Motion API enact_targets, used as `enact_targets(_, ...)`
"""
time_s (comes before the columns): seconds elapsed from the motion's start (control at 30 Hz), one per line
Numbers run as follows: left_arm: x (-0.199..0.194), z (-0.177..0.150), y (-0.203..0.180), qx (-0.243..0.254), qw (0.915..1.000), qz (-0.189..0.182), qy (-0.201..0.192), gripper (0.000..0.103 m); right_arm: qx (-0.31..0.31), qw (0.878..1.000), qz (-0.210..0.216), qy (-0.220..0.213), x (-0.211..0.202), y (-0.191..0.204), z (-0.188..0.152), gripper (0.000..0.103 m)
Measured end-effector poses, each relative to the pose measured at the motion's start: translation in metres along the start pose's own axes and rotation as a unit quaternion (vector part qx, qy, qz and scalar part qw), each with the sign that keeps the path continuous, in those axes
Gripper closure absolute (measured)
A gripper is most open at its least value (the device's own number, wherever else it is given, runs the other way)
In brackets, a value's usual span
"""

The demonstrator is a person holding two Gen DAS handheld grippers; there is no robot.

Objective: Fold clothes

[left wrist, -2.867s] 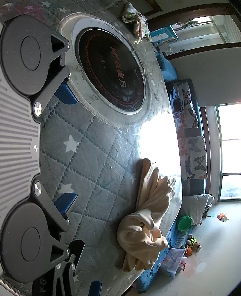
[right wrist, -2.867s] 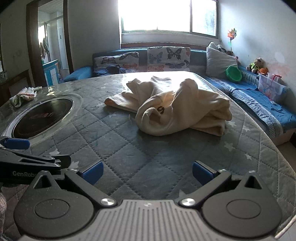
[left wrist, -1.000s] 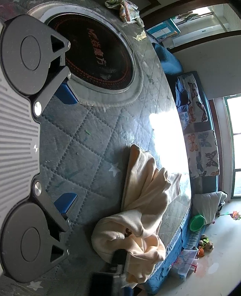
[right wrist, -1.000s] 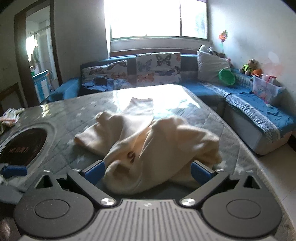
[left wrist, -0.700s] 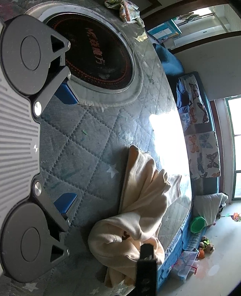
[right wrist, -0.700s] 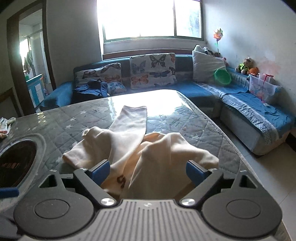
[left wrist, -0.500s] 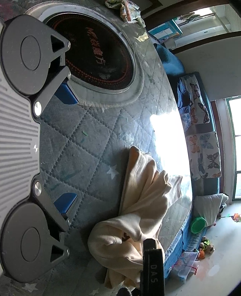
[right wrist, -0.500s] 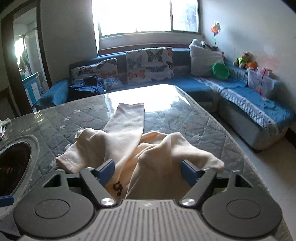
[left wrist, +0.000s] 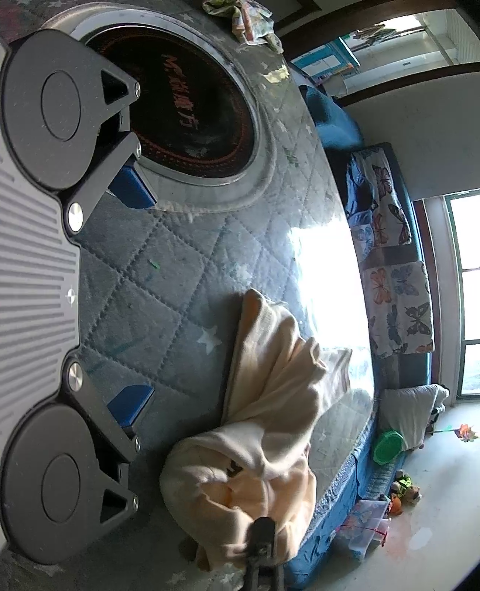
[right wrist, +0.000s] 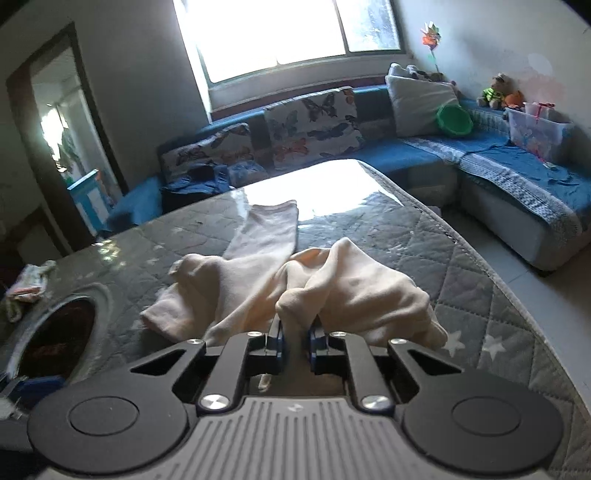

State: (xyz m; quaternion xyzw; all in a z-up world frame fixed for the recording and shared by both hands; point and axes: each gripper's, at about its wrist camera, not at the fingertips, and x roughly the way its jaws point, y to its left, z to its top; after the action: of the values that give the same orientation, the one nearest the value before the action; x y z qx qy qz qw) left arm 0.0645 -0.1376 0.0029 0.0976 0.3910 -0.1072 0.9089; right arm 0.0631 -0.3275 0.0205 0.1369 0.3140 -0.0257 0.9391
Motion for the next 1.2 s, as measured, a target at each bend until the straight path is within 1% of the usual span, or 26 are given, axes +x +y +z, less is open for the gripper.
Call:
enact_targets(0.1, -0.003, 0.006, -0.003, 0.003, 0.9999, -0.010, -0.007, 0.000, -0.001, 1.000, 0.016, -0.006, -0.017, 0.001, -0.009, 0.093)
enact_targets(0.17, -0.004, 0.012, -0.008, 0.006, 0.9996, -0.024, -0.012, 0.000, 0.002, 1.000, 0.028, -0.005, -0.027, 0.000, -0.017, 0.093)
enact_targets(0.27, -0.008, 0.021, -0.018, 0.020, 0.9982, -0.047, -0.032, 0.002, -0.002, 0.999, 0.041, 0.002, -0.040, 0.001, -0.028, 0.093)
enact_targets(0.33, -0.010, 0.027, -0.026, 0.034, 0.9961, -0.067, -0.046, 0.010, -0.005, 0.999, 0.046, 0.009, -0.045, 0.002, -0.035, 0.093)
enact_targets(0.47, -0.006, 0.035, -0.042, 0.061, 0.9910, -0.106, -0.055, 0.015, -0.010, 0.999, 0.045, 0.020, -0.051, 0.003, -0.045, 0.093)
enact_targets(0.53, -0.002, 0.037, -0.049, 0.084, 0.9862, -0.131, -0.057, 0.019, -0.009, 0.999, 0.043, 0.021, -0.052, 0.001, -0.045, 0.093)
enact_targets(0.67, 0.004, 0.039, -0.064, 0.125, 0.9791, -0.148, -0.064, 0.027, -0.007, 0.999, 0.043, 0.024, -0.052, -0.001, -0.048, 0.093)
enact_targets(0.7, 0.007, 0.039, -0.068, 0.132, 0.9781, -0.148, -0.064, 0.031, -0.007, 0.999, 0.042, 0.024, -0.051, -0.001, -0.047, 0.093)
enact_targets(0.73, 0.010, 0.040, -0.070, 0.136, 0.9779, -0.146, -0.062, 0.041, -0.007, 0.999, 0.043, 0.025, -0.051, 0.000, -0.047, 0.093)
enact_targets(0.77, 0.015, 0.041, -0.070, 0.134, 0.9788, -0.145, -0.057, 0.047, -0.007, 0.999, 0.044, 0.025, -0.050, 0.000, -0.046, 0.093)
enact_targets(0.8, 0.019, 0.042, -0.070, 0.129, 0.9799, -0.144, -0.049, 0.059, -0.007, 0.999, 0.044, 0.024, -0.050, 0.001, -0.047, 0.093)
enact_targets(0.83, 0.024, 0.044, -0.070, 0.125, 0.9809, -0.143, -0.042, 0.075, -0.007, 0.999, 0.044, 0.024, -0.050, 0.001, -0.048, 0.093)
enact_targets(0.87, 0.025, 0.044, -0.068, 0.119, 0.9818, -0.143, -0.039, 0.083, -0.006, 0.999, 0.045, 0.023, -0.050, 0.001, -0.048, 0.093)
enact_targets(0.93, 0.024, 0.044, -0.062, 0.108, 0.9833, -0.141, -0.039, 0.090, -0.005, 0.999, 0.044, 0.022, -0.051, -0.001, -0.048, 0.093)
enact_targets(1.1, 0.008, 0.049, -0.033, 0.058, 0.9859, -0.148, -0.052, 0.092, 0.001, 0.999, 0.045, 0.014, -0.057, -0.005, -0.046, 0.093)
enact_targets(1.2, -0.011, 0.052, -0.011, 0.035, 0.9854, -0.151, -0.071, 0.092, -0.001, 0.998, 0.060, 0.007, -0.065, -0.004, -0.045, 0.093)
